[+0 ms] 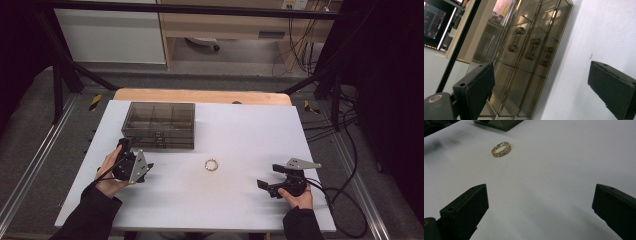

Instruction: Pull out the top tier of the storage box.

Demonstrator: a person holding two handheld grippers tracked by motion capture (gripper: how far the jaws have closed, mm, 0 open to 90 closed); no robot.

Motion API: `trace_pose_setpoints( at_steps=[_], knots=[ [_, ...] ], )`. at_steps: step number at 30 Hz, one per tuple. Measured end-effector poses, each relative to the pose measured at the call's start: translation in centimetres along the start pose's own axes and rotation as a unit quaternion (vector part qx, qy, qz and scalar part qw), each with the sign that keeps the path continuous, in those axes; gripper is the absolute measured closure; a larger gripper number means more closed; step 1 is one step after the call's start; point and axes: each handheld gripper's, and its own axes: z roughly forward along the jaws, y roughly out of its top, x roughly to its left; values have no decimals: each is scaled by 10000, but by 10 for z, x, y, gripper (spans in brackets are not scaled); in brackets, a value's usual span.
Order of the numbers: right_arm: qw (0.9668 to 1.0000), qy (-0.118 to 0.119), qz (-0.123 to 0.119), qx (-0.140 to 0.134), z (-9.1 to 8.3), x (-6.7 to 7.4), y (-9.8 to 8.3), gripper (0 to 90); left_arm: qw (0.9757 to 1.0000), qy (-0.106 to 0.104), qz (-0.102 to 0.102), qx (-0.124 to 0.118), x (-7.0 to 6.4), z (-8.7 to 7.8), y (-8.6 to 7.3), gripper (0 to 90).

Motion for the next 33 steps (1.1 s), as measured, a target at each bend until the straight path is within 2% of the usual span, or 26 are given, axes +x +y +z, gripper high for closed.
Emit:
trace_pose_setpoints(
  at_steps=[12, 23, 26, 31, 33],
  knots=[
    [10000, -7, 3, 8, 0, 0, 0, 10, 9990, 254, 306, -215, 2, 9, 3, 144],
    [10000, -11, 8, 23, 0, 0, 0, 10, 9967, 526, 604, -143, 1, 17, 5, 229],
    [10000, -10, 9, 21, 0, 0, 0, 10, 9955, 618, 707, -131, 0, 19, 4, 259],
    [10000, -12, 12, 24, 0, 0, 0, 10, 9944, 711, 768, -134, -1, 21, 4, 310],
    [10000, -17, 11, 30, 0, 0, 0, 10, 9932, 774, 860, -93, -2, 22, 4, 317]
  ],
)
